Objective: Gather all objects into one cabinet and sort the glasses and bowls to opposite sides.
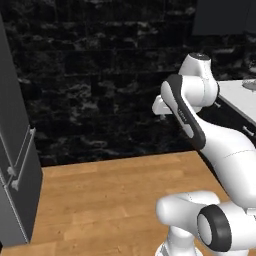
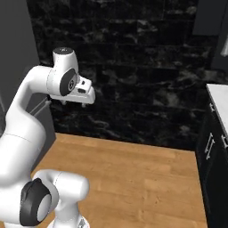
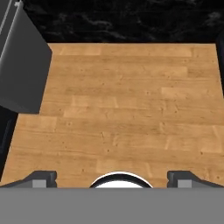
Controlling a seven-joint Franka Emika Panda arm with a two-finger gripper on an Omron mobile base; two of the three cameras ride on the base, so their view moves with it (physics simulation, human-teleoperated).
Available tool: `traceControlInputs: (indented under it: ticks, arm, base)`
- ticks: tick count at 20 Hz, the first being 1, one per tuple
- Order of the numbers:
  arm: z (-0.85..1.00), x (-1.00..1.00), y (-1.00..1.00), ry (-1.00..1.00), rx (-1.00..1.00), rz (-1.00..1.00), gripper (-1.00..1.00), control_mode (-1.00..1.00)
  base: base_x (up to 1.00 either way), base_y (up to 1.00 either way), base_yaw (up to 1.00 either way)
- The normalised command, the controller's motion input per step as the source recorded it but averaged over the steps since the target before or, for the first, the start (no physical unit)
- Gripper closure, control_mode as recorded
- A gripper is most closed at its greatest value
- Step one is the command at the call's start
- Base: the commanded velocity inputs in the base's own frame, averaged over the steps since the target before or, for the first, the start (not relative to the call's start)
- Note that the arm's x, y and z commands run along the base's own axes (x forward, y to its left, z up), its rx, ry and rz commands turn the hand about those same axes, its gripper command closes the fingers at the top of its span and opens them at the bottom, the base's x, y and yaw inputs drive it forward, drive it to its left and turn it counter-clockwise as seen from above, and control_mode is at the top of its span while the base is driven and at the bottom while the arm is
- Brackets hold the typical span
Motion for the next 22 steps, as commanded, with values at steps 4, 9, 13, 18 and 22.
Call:
traceControlInputs:
  ticks: [4,9,13,18,22]
  arm:
    - [0.00,0.00,0.00,0.00,0.00,0.00,-1.00,1.00]
    - [0.00,0.00,0.00,0.00,0.00,0.00,-1.00,1.00]
    - [0.00,0.00,0.00,0.00,0.00,0.00,-1.00,1.00]
    - [0.00,0.00,0.00,0.00,0.00,0.00,-1.00,1.00]
    - [0.00,0.00,0.00,0.00,0.00,0.00,-1.00,1.00]
  base:
    - [1.00,0.34,-0.09]
    - [1.00,0.31,-0.10]
    - [1.00,0.24,-0.13]
    - [1.00,0.15,-0.17]
    - [1.00,0.01,-0.28]
